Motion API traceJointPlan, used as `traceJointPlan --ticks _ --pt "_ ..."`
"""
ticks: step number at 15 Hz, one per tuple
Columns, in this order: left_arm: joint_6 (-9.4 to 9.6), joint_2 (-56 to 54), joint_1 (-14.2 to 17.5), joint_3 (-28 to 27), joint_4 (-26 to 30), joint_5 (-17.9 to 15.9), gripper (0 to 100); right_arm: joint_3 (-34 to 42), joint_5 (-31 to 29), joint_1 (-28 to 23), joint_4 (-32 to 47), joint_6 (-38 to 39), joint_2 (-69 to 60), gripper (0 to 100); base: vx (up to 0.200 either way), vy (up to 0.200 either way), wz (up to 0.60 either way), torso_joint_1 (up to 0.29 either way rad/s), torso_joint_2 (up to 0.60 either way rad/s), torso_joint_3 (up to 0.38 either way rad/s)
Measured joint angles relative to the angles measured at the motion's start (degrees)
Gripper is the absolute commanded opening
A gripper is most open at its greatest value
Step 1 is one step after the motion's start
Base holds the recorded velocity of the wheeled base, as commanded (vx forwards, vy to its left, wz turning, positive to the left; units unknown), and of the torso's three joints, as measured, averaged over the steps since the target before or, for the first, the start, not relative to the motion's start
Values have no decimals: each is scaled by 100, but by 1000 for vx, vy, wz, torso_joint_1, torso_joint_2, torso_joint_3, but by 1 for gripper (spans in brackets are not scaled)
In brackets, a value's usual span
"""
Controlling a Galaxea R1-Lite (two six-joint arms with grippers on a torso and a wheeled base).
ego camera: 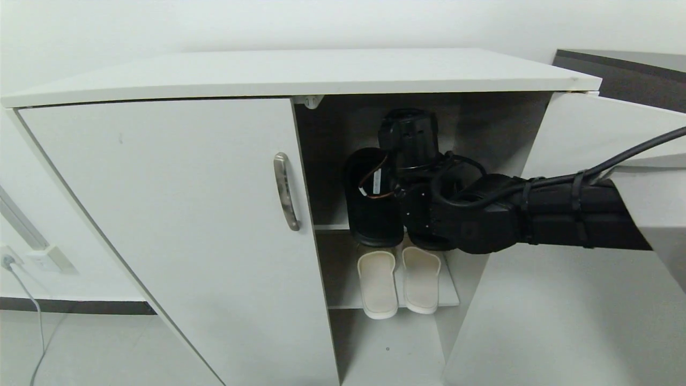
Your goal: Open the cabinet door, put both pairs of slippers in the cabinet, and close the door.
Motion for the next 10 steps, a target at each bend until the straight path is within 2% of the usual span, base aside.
traceJointPlan --ticks 8,9,10 --pt "-5 -5 -2 0 -2 73 0 -313 -6 -184 0 -171 315 0 0 0 0 0 0 0" --pt "-6 -5 0 0 -2 72 0 -313 -2 -173 0 -173 330 100 0 0 0 0 0 0" --pt "-9 -5 0 0 0 72 0 -313 -2 -173 0 -171 341 100 0 0 0 0 0 0"
